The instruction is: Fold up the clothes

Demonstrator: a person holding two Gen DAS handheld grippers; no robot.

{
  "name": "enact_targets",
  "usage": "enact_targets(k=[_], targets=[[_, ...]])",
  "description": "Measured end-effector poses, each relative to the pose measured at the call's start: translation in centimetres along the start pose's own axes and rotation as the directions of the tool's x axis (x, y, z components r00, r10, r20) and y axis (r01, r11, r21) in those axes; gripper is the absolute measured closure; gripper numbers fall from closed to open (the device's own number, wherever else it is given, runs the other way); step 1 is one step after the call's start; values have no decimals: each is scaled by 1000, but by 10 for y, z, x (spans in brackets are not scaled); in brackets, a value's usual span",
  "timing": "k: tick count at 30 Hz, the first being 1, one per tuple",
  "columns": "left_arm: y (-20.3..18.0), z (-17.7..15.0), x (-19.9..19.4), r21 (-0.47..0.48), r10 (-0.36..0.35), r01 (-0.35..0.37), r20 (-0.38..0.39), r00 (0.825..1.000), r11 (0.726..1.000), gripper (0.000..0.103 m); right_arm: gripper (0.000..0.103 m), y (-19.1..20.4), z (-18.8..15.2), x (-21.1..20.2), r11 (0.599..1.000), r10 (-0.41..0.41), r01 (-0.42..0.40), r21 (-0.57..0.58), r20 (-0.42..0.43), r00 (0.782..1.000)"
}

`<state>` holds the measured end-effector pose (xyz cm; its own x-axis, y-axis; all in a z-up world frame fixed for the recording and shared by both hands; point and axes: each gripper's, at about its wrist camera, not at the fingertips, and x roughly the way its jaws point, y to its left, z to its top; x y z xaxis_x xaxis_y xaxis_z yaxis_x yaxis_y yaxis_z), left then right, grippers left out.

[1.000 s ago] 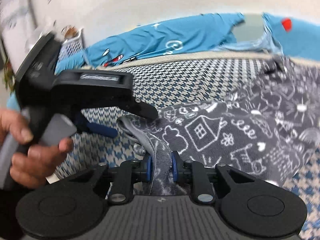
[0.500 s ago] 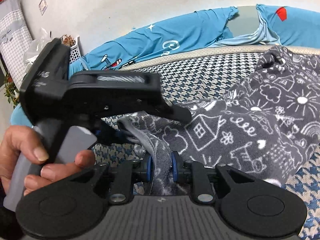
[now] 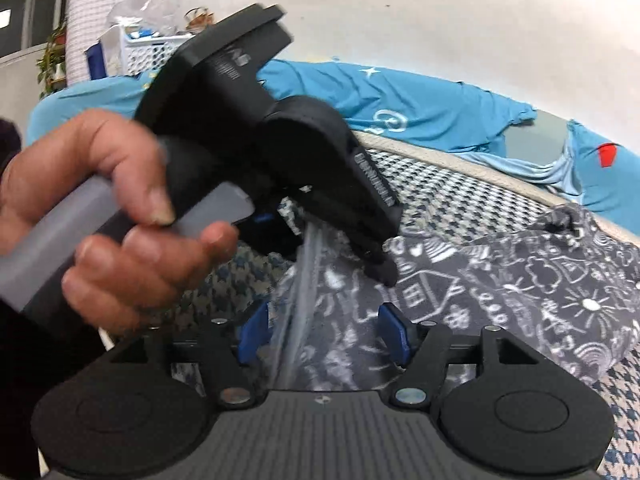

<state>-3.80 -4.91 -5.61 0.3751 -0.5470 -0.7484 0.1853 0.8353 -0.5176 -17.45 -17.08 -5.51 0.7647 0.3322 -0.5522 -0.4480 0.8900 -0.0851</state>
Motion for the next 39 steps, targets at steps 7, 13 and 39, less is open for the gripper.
enact_targets(k=[7,13,39], targets=[[1,1,-3,2,-2,2,-5,1000,1000,67,40,10,-10,15,997,-26,23,-76,-35,999],[-2,2,0,30,20,-20,-13,1000,999,67,54,19,-17,28,976,-139,134,-169,-17,990],[32,60,-65,25,77,-80,118,990,996,79,82,11,72,62,990,63,-70,124,62,996]])
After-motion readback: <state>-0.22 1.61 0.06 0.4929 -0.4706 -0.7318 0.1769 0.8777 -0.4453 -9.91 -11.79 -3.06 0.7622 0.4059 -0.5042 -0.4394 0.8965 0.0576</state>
